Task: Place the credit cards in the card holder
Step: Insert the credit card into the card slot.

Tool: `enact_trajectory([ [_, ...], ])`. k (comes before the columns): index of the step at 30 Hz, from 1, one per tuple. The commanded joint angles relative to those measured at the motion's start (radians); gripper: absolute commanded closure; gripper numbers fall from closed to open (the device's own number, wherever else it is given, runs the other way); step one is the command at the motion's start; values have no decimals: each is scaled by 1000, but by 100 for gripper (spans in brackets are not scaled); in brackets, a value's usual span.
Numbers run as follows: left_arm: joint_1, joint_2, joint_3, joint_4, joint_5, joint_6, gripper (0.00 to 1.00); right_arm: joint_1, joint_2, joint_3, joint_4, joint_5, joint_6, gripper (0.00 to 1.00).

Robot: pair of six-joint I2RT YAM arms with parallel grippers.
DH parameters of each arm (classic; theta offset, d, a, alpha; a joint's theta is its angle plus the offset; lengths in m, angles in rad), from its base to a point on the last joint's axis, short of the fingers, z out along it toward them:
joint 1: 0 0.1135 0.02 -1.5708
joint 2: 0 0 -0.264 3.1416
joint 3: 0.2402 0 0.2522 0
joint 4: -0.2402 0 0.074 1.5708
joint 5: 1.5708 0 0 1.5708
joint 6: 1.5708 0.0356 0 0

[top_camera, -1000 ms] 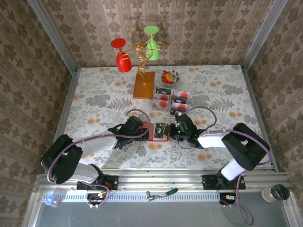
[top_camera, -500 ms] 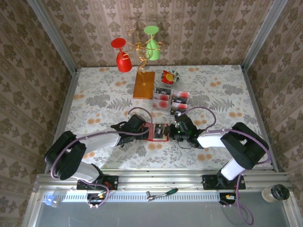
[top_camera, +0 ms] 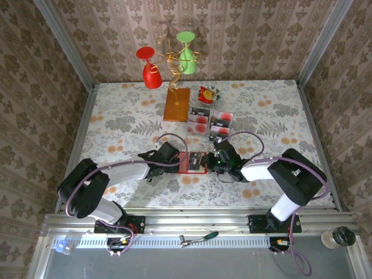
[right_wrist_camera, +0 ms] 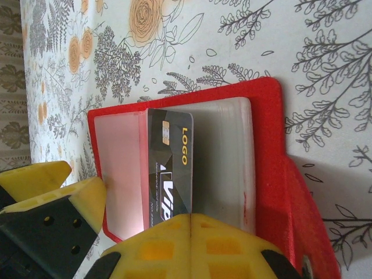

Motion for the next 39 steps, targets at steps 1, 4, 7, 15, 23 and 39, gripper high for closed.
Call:
enact_trajectory([
  [1,-7,11,-17,-29,-28,-11,8,8,21,31,20,-16,-2,100],
  [4,-7,14,-19,-24,-25,-13,8,11,30,36,21,-18,-3,100],
  [7,-7,15,-19,-20,-22,-13,8,14,34,39,19,-18,-3,100],
  [15,-6,23,-15,-15,-17,-11,8,24,45,52,15,-25,-5,100],
  [23,-6,24,-8,-14,-18,-7,8,29,43,55,-10,-32,-18,100],
  [39,-5,32,-10,-8,-15,-8,8,29,42,77,-69,-48,-45,100],
])
